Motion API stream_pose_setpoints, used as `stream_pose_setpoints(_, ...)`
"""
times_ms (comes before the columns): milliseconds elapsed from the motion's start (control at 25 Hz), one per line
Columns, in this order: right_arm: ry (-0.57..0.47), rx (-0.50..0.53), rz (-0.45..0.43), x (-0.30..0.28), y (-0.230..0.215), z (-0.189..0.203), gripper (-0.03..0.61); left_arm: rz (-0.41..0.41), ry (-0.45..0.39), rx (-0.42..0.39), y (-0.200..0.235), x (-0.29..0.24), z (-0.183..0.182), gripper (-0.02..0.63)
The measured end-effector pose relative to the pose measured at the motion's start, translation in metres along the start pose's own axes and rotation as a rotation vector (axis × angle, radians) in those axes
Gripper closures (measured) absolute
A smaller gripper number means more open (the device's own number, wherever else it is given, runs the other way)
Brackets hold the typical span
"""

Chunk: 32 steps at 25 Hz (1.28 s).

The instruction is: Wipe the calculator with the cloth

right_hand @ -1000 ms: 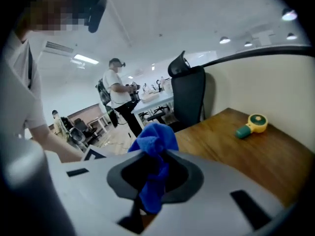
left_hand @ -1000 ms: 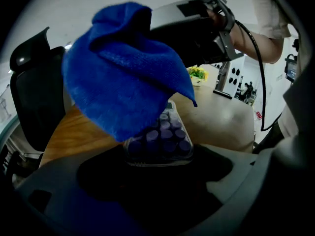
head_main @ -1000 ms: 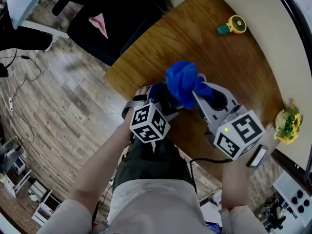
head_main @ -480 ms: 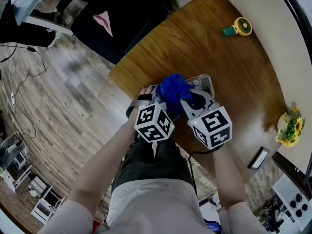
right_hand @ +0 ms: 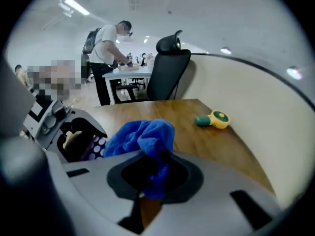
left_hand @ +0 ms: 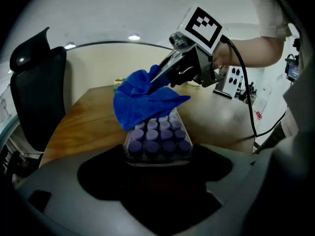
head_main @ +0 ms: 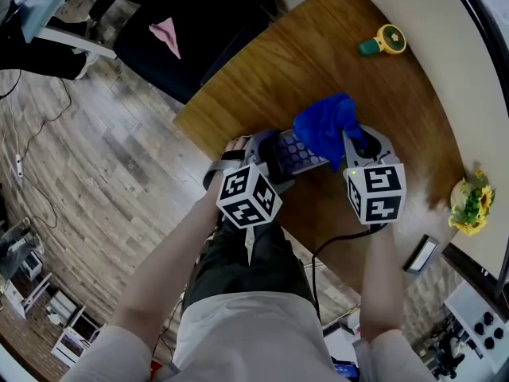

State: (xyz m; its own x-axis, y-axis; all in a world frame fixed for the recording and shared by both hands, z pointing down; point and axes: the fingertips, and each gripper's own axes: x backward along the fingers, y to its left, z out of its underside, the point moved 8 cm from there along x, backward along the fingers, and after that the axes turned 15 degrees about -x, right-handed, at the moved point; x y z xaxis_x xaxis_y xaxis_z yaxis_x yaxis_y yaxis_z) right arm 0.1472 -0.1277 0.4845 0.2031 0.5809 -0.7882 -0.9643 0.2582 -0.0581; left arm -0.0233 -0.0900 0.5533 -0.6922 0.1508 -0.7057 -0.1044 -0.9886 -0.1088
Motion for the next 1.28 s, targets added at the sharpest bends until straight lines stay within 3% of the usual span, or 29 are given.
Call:
stream_pose_setpoints(80,-0.062,-0.027,-0.026,0.013,0.003,-0.007,0.529,0.000,-0.001,0.001,0.000,0.000,-0.001,0.172)
stream_pose_setpoints(280,-0.148,-0.207,-0.370,0.033,0.050,-0.014,0.528,-0.002,0.000,-0.002,-0.001,0.000,0.000,0.172)
stream_pose_setpoints(360,-0.150,-0.226,-0.439,0.027,0.068,-0.010,0.528,-0.002,0.000,0.000,-0.001,-0.001,-0.001,0.172)
stream_pose_setpoints(560,-0.118,-0.065,-0.326,-0.010,0.089,0.015,0.526,-0.002,0.000,0.000,-0.001,0.000,-0.001,0.172)
stream_pose_setpoints(640,-0.073,-0.065,-0.328,-0.014,0.089,0.026,0.529,-0.002,-0.001,0.001,-0.001,-0.001,-0.001,0.172)
stream_pose_setpoints(1000,0.294,0.031,-0.375,0.017,0.082,0.079,0.554,0.000,0.002,0.000,-0.001,-0.001,0.000,0.172)
stream_pose_setpoints(1160,0.298,-0.036,-0.374,0.035,0.068,0.084,0.555,0.000,0.000,0.000,-0.001,-0.001,0.000,0.172)
stream_pose_setpoints(1280,0.200,-0.123,-0.369,0.051,0.047,0.059,0.557,0.000,0.000,0.002,-0.001,-0.001,0.000,0.172)
